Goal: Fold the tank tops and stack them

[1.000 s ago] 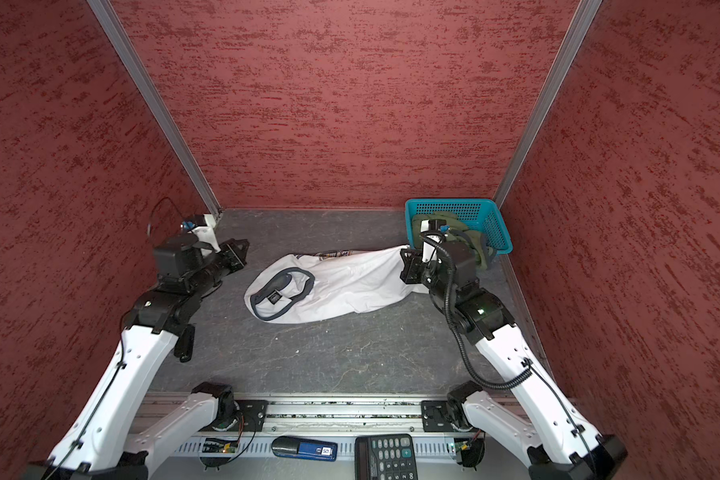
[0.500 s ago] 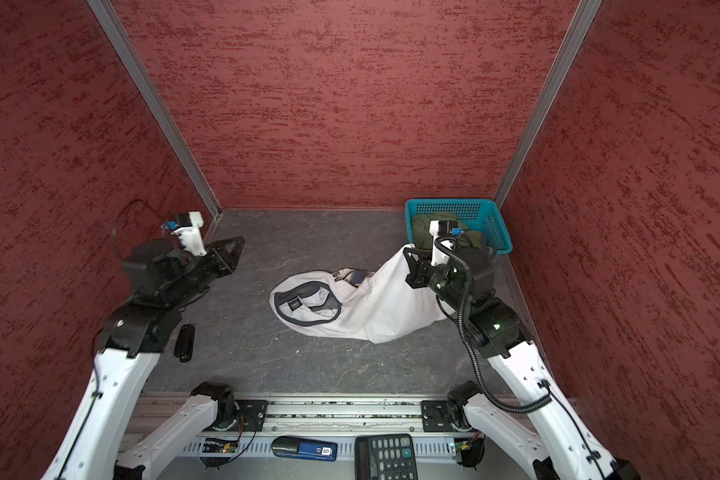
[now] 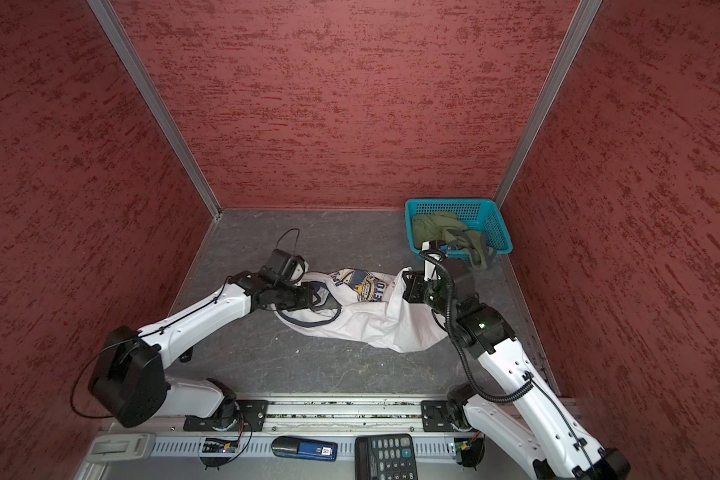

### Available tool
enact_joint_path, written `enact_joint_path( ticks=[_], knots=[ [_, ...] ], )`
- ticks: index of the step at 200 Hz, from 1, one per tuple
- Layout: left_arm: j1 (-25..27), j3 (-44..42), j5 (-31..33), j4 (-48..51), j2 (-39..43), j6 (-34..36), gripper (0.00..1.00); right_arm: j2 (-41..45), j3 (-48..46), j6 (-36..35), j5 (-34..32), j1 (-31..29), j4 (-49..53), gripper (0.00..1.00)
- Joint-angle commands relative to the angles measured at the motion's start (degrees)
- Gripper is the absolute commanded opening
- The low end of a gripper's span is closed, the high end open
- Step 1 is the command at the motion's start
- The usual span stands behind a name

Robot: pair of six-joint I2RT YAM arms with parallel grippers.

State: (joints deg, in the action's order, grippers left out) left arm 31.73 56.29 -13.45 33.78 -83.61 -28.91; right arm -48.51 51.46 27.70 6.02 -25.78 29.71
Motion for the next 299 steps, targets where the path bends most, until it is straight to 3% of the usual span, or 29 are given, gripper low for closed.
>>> enact_joint_path(
  ticks=[1,47,99,179,299],
  knots=[
    [2.3,2.7,-0.9,-5.0,-5.5,-0.3,0.41,0.9,-0.6,0.9,-1.5,-0.3,0.3,0.00],
    [5.3,7.4,-1.7,-8.0,-15.2,-0.3,0.41,1.3,-1.2,0.9,-1.8,-0.3,0.1,0.00],
    [5.8,10.8,0.1,-7.8,-20.5,-0.6,0.44,1.1,-1.7,0.6,-1.8,-0.3,-0.2,0.00],
    [6.2,4.3,2.5,-9.7,-15.9,-4.2,0.45,0.2,-2.6,0.5,-1.7,-0.3,-1.1,0.00],
    [6.6,8.5,1.5,-10.6,-22.4,-3.9,0.34,0.1,-3.4,0.5,-1.6,-0.3,-1.3,0.00]
  ],
)
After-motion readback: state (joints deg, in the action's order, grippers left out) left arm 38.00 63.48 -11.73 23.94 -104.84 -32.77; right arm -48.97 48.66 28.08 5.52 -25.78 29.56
